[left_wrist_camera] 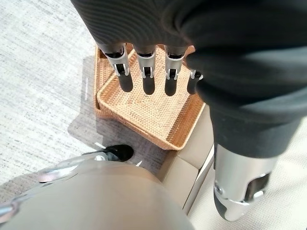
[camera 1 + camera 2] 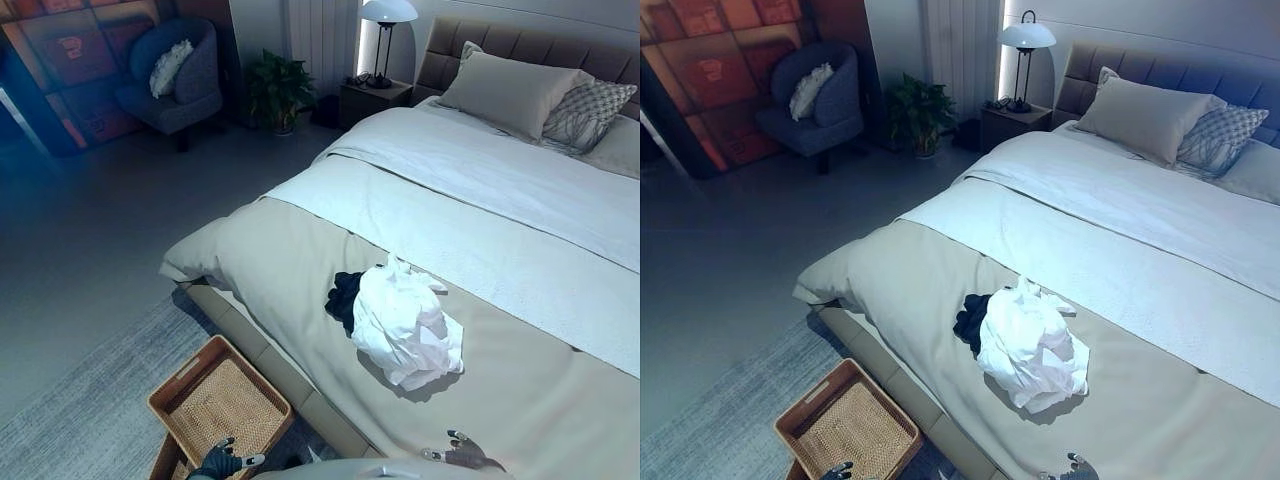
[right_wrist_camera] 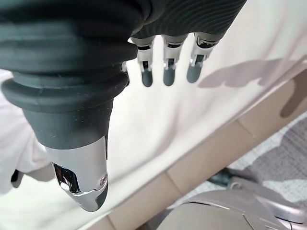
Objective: Pick up clothes into the bucket
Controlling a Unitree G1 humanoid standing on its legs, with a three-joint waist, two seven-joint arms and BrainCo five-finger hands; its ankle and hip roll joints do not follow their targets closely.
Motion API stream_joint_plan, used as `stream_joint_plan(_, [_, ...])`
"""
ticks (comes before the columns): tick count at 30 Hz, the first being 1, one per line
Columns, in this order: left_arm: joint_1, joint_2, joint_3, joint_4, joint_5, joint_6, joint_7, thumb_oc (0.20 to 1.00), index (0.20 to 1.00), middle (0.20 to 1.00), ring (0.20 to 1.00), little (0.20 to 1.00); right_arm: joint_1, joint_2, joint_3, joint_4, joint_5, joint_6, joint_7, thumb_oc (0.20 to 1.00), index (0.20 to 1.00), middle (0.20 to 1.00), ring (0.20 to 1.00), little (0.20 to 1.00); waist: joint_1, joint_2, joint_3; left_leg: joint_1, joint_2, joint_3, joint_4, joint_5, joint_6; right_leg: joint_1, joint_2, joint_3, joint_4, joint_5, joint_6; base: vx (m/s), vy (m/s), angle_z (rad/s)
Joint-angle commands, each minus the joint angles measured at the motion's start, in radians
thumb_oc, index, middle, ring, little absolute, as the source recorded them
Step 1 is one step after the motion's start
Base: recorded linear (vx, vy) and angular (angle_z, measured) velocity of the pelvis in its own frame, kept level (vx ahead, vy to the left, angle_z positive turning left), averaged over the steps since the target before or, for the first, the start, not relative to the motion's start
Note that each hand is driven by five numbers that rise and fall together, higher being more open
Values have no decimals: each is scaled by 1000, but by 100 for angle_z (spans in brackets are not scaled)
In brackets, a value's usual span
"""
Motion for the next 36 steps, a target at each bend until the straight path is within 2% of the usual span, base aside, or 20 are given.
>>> stream_joint_plan(1, [-64,-34,6,37,-26,-17,10,1000,1000,1000,1000,1000,-46,-15,-27,7,29,-18,-10,1000,1000,1000,1000,1000,16,-5,35,43,48,61,23,-84,-33,-37,-82,-63,6,38,97,0,0,0])
stream_joint_plan(5, [-62,-32,11,36,-34,-21,29,1000,1000,1000,1000,1000,-67,-26,-55,-49,73,-40,-50,1000,1000,1000,1000,1000,15,-5,43,37,50,61,21,-82,-34,-44,-81,-66,6,38,98,0,0,0])
stream_joint_plan(10, [-64,-27,10,23,-37,-31,64,1000,1000,1000,1000,1000,-110,-64,-61,-135,43,-60,-122,1000,1000,1000,1000,1000,22,-4,64,19,52,60,22,-75,-35,-62,-79,-69,6,43,100,0,0,0])
stream_joint_plan(16, [-67,-25,2,13,-53,-34,82,1000,1000,1000,1000,1000,-156,-101,-69,-215,38,-66,-159,1000,1000,1000,1000,1000,30,-2,88,-4,50,53,35,-74,-34,-76,-82,-74,9,46,100,0,0,0])
stream_joint_plan(25, [-103,-27,-50,-49,-86,-49,127,1000,1000,1000,1000,1000,-284,-172,-113,-341,47,-84,-276,1000,1000,1000,1000,1000,43,24,164,-105,33,5,83,-67,-24,-188,-105,-99,125,22,91,-83,15,12])
stream_joint_plan(26, [-122,-26,-65,-60,-99,-57,143,1000,1000,1000,1000,1000,-328,-189,-105,-345,34,-83,-307,1000,1000,1000,1000,1000,48,32,193,-144,25,-6,103,-61,-22,-230,-112,-105,155,21,89,-158,20,25])
stream_joint_plan(30, [-145,-27,-89,-72,-114,-58,160,1000,1000,1000,1000,1000,-394,-207,-90,-318,32,-73,-341,1000,1000,1000,1000,1000,55,40,220,-205,14,-21,137,-56,-20,-283,-121,-108,182,21,87,-90,9,15])
stream_joint_plan(35, [-183,-26,-126,-93,-162,-65,190,1000,1000,1000,1000,1000,-558,-240,-10,-180,15,-40,-383,1000,1000,1000,1000,1000,75,53,283,-329,2,-31,227,-60,-21,-396,-130,-92,242,22,77,-105,11,4])
stream_joint_plan(36, [-199,-25,-141,-107,-191,-74,209,1000,1000,1000,1000,1000,-630,-249,18,-127,11,-30,-409,1000,1000,1000,1000,1000,80,58,313,-372,3,-35,248,-57,-20,-445,-134,-87,276,22,75,-95,6,2])
